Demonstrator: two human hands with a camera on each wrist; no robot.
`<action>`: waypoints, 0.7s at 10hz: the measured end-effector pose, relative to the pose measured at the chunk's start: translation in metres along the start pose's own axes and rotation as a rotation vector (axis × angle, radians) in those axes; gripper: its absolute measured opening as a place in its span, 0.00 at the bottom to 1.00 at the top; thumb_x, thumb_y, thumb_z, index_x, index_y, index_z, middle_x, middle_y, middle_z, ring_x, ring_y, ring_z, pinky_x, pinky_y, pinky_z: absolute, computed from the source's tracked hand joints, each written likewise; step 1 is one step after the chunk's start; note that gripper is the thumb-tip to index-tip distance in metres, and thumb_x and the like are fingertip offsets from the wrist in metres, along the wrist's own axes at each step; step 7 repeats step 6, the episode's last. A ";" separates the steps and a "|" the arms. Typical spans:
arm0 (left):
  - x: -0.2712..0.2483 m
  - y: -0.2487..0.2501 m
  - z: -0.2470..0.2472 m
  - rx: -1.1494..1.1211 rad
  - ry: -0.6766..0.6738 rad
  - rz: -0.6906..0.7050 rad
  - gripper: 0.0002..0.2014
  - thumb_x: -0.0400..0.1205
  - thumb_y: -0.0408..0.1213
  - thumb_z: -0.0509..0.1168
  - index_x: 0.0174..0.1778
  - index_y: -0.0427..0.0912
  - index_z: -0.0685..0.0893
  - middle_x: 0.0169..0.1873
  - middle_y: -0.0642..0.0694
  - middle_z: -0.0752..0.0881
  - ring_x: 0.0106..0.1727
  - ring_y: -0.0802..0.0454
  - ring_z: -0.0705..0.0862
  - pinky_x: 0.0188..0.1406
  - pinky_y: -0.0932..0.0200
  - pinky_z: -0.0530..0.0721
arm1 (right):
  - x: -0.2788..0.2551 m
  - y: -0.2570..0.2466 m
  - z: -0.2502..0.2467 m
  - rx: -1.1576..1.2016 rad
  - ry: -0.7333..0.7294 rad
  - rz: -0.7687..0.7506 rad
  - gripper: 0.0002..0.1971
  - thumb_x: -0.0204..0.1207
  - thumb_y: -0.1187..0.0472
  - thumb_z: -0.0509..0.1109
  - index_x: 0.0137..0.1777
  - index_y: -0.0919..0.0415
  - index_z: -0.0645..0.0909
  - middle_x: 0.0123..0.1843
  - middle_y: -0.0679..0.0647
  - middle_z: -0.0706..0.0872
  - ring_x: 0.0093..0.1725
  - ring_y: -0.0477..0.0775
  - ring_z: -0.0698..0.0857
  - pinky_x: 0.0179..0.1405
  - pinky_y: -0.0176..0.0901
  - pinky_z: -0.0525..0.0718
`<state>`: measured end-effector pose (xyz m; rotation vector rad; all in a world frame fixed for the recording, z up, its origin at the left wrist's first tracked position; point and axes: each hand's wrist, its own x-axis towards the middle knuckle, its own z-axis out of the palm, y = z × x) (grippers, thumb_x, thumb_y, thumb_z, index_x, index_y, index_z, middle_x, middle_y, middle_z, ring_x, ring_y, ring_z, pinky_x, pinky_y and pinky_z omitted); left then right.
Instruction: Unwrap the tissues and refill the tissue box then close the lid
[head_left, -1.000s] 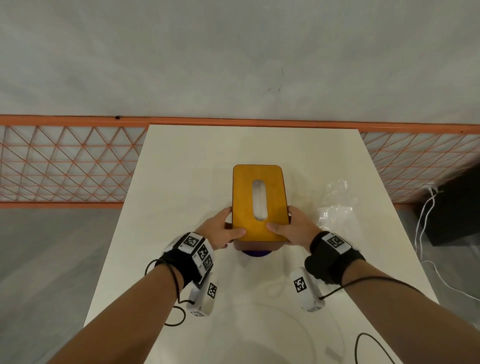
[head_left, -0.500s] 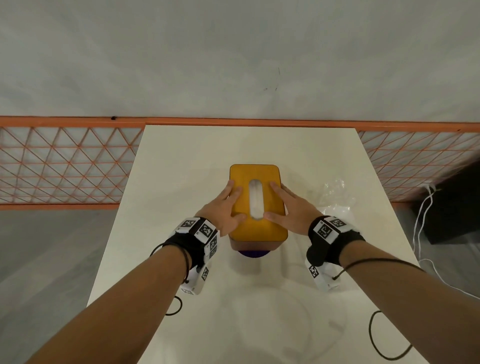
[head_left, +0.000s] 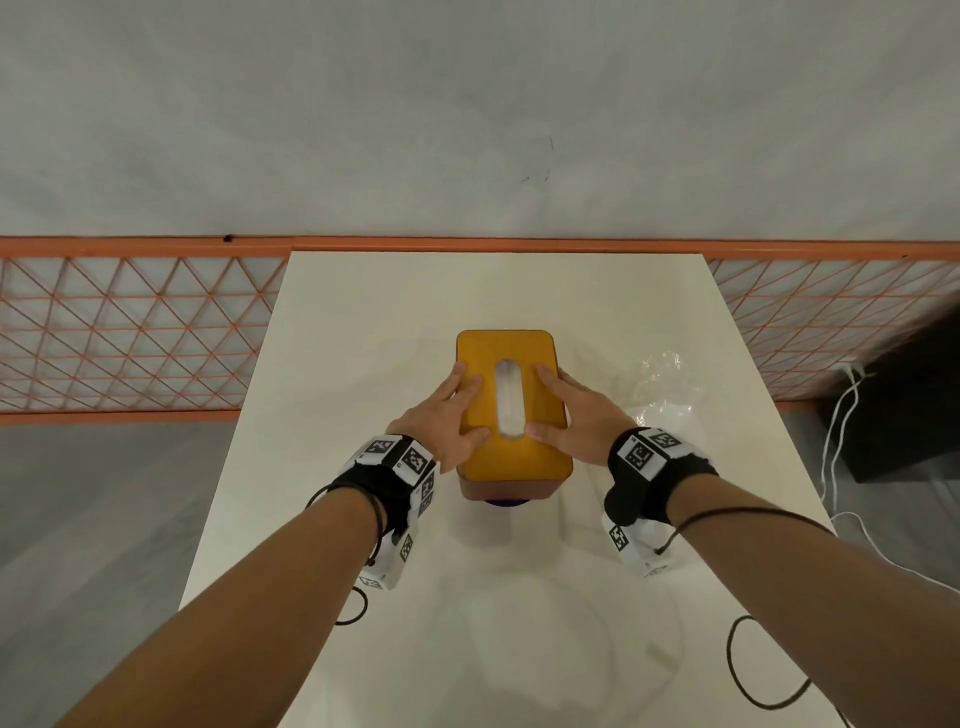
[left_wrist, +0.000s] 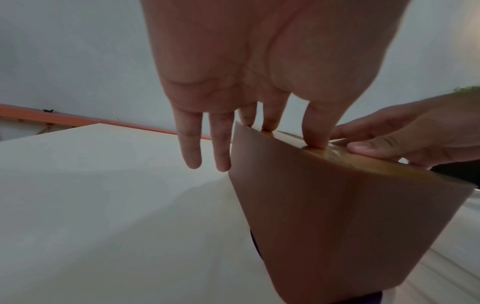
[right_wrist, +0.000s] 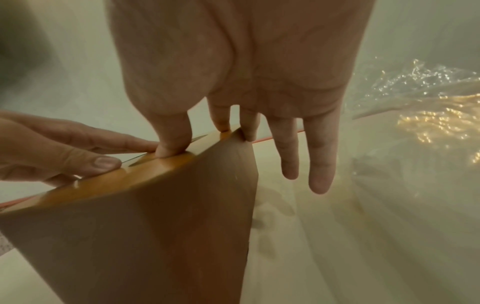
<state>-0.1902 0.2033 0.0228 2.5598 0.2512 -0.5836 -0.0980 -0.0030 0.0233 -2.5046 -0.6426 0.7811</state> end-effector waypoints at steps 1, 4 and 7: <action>0.001 0.001 0.003 -0.018 0.008 0.009 0.38 0.83 0.56 0.58 0.85 0.57 0.45 0.85 0.59 0.36 0.85 0.50 0.58 0.80 0.47 0.67 | 0.000 0.000 0.001 -0.013 -0.002 0.001 0.46 0.76 0.39 0.68 0.86 0.39 0.42 0.89 0.47 0.48 0.84 0.60 0.62 0.80 0.56 0.67; 0.007 -0.002 0.001 0.056 0.019 0.033 0.38 0.82 0.59 0.57 0.85 0.56 0.46 0.85 0.57 0.38 0.84 0.43 0.60 0.79 0.43 0.67 | -0.005 -0.006 -0.003 -0.054 -0.003 0.025 0.46 0.76 0.37 0.68 0.86 0.43 0.44 0.89 0.48 0.48 0.84 0.60 0.62 0.81 0.55 0.66; -0.015 0.002 0.002 -0.076 0.267 0.071 0.28 0.84 0.46 0.59 0.81 0.51 0.65 0.84 0.48 0.58 0.81 0.42 0.66 0.77 0.46 0.69 | -0.015 -0.014 -0.007 0.017 0.171 0.000 0.32 0.80 0.46 0.64 0.83 0.47 0.60 0.85 0.52 0.64 0.77 0.60 0.73 0.73 0.53 0.75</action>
